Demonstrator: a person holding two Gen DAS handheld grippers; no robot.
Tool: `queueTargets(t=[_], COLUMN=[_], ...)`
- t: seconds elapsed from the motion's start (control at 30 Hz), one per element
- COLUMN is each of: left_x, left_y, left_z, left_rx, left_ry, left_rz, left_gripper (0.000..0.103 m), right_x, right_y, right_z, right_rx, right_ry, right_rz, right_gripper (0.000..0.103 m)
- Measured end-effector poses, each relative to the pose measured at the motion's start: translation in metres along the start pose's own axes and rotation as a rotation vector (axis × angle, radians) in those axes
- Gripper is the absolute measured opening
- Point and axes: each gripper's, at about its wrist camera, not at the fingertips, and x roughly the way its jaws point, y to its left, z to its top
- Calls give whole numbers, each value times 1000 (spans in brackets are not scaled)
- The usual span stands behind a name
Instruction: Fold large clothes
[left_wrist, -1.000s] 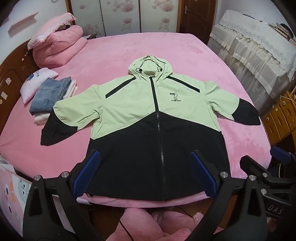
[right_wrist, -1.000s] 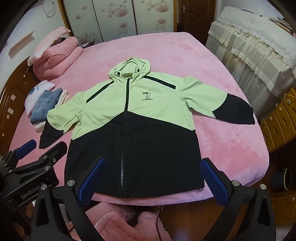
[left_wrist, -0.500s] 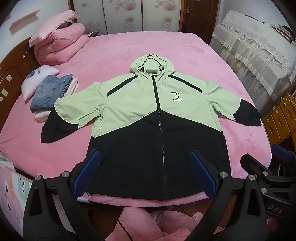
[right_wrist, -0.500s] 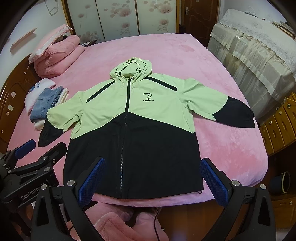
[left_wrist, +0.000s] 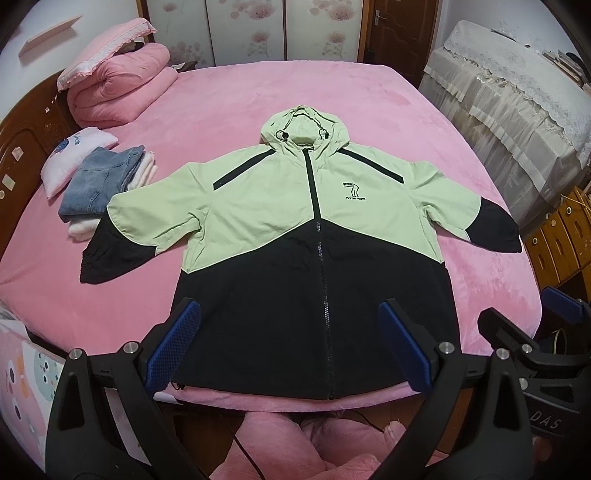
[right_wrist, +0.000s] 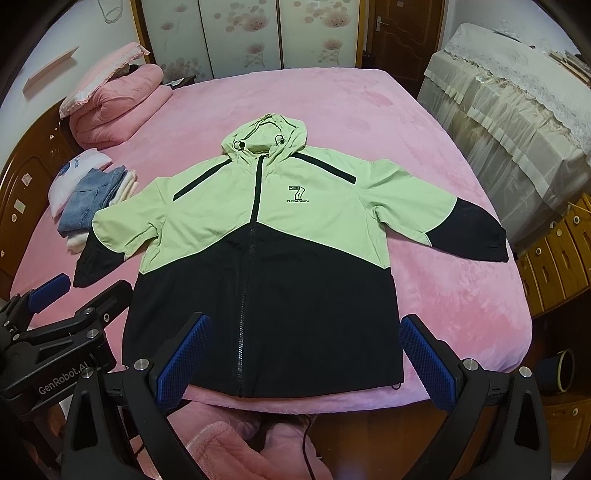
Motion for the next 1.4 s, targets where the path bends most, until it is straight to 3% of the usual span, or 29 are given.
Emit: queueTargets(t=[1.4], left_x=[2], left_y=[-30], left_z=[-1], left_rx=[30], left_ry=[11], left_rz=[2], left_gripper=[96], right_x=[11], right_y=[-20], right_z=[-6], right_rx=[12], right_ry=[15], right_rz=[-1], right_gripper=[103])
